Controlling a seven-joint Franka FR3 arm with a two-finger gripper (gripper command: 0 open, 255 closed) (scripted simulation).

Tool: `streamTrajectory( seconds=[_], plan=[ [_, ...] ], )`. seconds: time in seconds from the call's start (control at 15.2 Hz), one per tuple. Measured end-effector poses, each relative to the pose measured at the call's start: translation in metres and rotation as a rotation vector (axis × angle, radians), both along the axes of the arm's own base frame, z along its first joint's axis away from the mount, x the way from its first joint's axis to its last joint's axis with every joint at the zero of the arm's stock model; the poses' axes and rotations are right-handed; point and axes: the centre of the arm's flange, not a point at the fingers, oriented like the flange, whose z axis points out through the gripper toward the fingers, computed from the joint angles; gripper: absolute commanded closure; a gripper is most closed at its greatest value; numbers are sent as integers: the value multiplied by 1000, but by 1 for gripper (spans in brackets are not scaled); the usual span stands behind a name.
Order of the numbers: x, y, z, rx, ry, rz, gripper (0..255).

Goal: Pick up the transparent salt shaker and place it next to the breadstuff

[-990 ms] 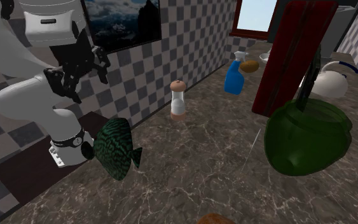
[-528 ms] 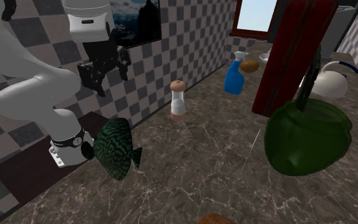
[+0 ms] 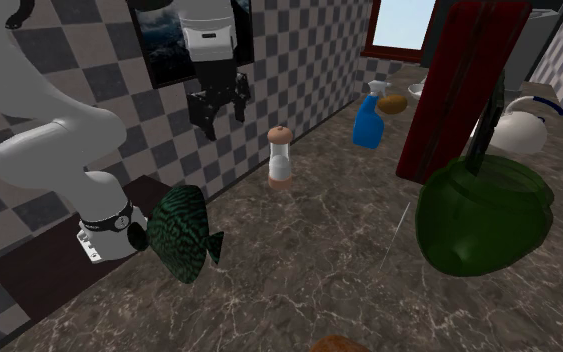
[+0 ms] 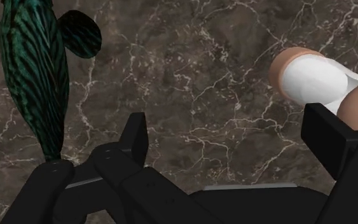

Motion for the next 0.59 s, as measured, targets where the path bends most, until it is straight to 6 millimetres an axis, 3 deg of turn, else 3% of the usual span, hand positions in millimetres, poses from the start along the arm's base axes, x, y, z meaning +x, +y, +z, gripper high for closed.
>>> streamTrajectory(
  seconds=[0.59],
  plan=[
    [34, 118, -17, -54, -69, -86, 0]
  ],
)
